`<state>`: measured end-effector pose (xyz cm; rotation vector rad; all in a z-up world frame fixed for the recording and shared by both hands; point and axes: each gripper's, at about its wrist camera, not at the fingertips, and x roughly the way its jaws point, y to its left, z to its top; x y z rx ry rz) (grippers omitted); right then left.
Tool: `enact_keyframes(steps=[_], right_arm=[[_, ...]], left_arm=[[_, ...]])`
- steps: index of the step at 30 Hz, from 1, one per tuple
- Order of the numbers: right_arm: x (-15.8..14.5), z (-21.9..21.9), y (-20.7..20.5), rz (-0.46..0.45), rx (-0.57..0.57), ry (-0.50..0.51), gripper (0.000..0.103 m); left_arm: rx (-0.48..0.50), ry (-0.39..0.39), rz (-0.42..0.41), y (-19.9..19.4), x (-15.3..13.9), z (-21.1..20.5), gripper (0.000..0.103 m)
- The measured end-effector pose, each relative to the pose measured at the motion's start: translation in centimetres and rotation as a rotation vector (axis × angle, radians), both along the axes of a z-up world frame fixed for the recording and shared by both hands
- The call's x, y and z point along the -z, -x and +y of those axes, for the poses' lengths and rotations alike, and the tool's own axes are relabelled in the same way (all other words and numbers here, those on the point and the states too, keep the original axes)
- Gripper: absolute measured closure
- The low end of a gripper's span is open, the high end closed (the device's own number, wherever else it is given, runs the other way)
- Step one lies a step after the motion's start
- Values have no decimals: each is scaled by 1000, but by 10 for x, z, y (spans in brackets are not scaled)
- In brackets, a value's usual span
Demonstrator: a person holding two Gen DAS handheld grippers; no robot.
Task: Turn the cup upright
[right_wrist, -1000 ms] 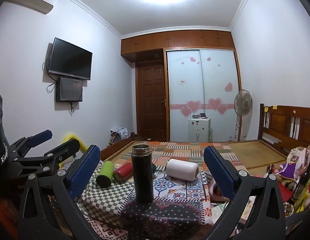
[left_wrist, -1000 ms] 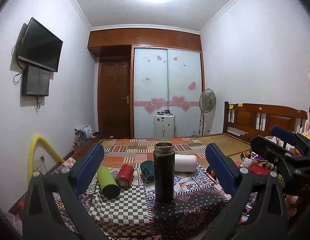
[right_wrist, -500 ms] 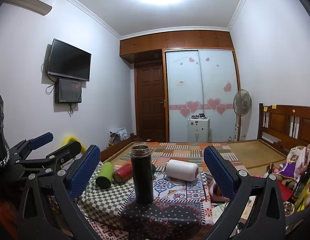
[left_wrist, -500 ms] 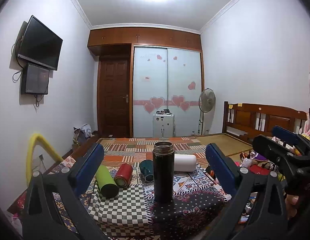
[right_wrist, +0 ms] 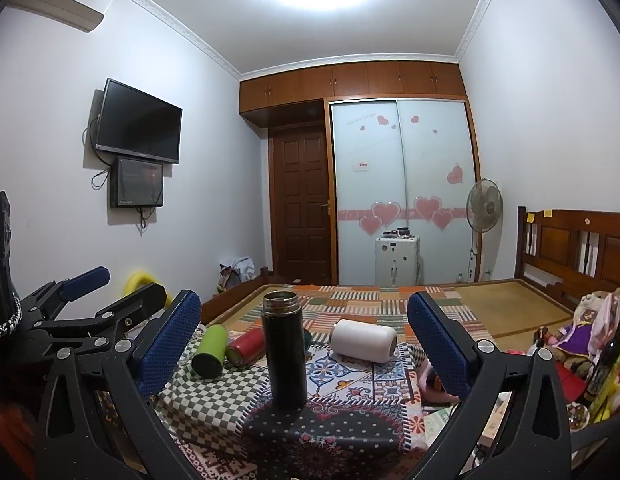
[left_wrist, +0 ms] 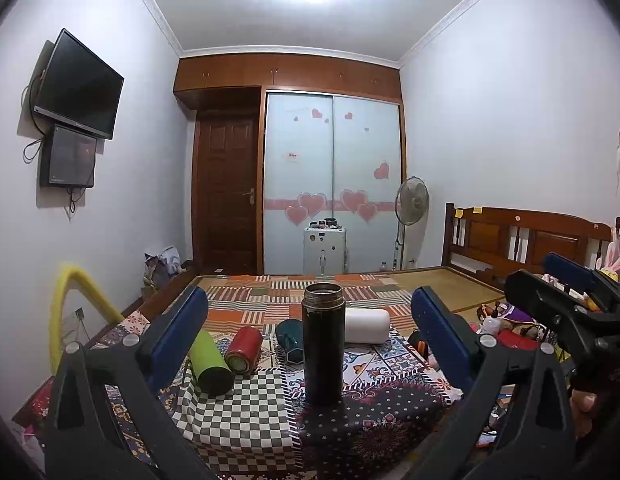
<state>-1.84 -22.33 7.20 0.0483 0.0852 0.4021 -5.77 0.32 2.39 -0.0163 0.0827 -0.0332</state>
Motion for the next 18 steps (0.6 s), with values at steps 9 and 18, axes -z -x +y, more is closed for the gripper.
enact_keyframes(steps=[9,18], right_arm=[[-3,1,0,-2,2,-5,0],[-3,0,-2,4,6,-3,0]], left_arm=[[19,-13,4,-1,3,-5,0],[24,-7,10,-3,3,-4,0]])
